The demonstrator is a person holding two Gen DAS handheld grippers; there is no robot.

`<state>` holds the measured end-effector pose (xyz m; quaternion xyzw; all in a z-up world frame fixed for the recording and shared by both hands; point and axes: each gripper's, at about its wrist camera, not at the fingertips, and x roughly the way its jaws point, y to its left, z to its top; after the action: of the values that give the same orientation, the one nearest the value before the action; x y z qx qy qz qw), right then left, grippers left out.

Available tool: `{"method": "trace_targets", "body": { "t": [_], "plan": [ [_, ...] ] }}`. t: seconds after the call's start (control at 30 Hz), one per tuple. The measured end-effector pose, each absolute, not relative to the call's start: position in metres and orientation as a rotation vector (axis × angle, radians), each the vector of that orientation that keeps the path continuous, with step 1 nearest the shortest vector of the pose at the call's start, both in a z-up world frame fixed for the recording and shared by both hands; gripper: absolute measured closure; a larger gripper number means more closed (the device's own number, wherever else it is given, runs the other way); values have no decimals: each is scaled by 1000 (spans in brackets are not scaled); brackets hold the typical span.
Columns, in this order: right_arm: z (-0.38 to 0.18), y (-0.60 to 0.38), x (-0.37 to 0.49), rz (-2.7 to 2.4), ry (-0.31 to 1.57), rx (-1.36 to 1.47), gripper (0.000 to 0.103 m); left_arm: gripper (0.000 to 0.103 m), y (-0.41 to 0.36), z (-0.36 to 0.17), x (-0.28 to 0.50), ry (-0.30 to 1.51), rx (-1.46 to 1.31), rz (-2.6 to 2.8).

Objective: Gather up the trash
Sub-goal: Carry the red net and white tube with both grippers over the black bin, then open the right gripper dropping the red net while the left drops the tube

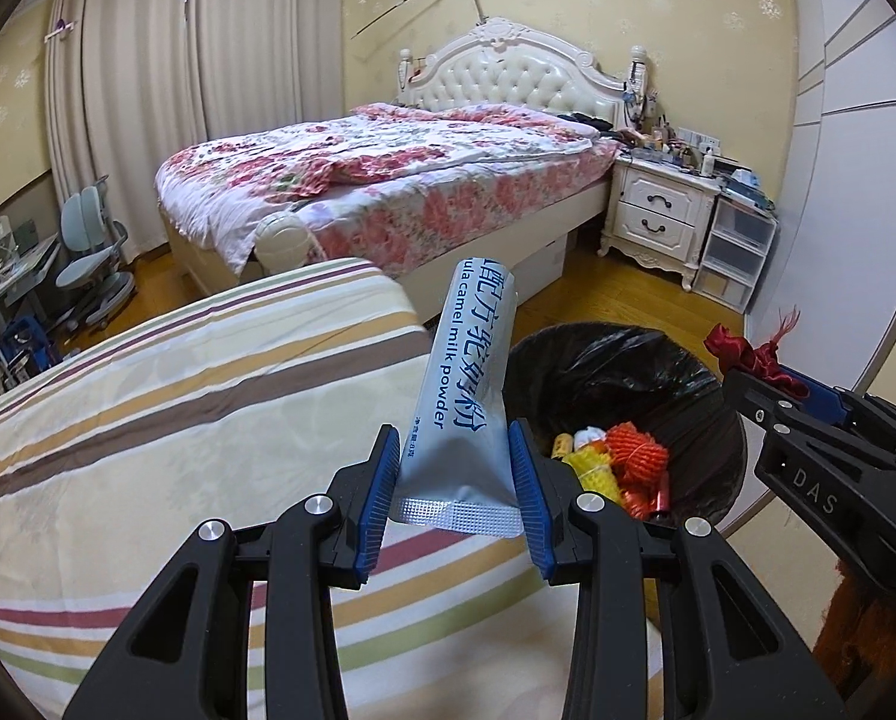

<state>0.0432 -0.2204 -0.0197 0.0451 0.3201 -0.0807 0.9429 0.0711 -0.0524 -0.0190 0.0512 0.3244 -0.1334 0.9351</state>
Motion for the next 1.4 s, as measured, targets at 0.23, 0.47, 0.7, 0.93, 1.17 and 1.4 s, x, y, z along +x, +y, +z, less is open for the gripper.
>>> {"method": "trace_targets", "body": {
  "t": [0.23, 0.47, 0.7, 0.93, 1.17, 1.4],
  "plan": [
    [-24, -247, 62, -202, 649, 120, 65, 65, -81, -22, 93, 664, 130, -295],
    [-34, -259, 79, -219, 660, 136, 65, 65, -105, -30, 115, 687, 162, -312],
    [-41, -269, 92, -233, 677, 142, 65, 65, -116, -40, 132, 712, 181, -311],
    [-47, -273, 104, -242, 693, 147, 65, 65, -124, -46, 146, 730, 191, -306],
    [-52, -279, 112, -253, 707, 157, 64, 65, -130, -50, 154, 740, 203, -303],
    [-56, -283, 119, -262, 717, 161, 64, 64, -135, -52, 157, 748, 208, -310]
  ]
}}
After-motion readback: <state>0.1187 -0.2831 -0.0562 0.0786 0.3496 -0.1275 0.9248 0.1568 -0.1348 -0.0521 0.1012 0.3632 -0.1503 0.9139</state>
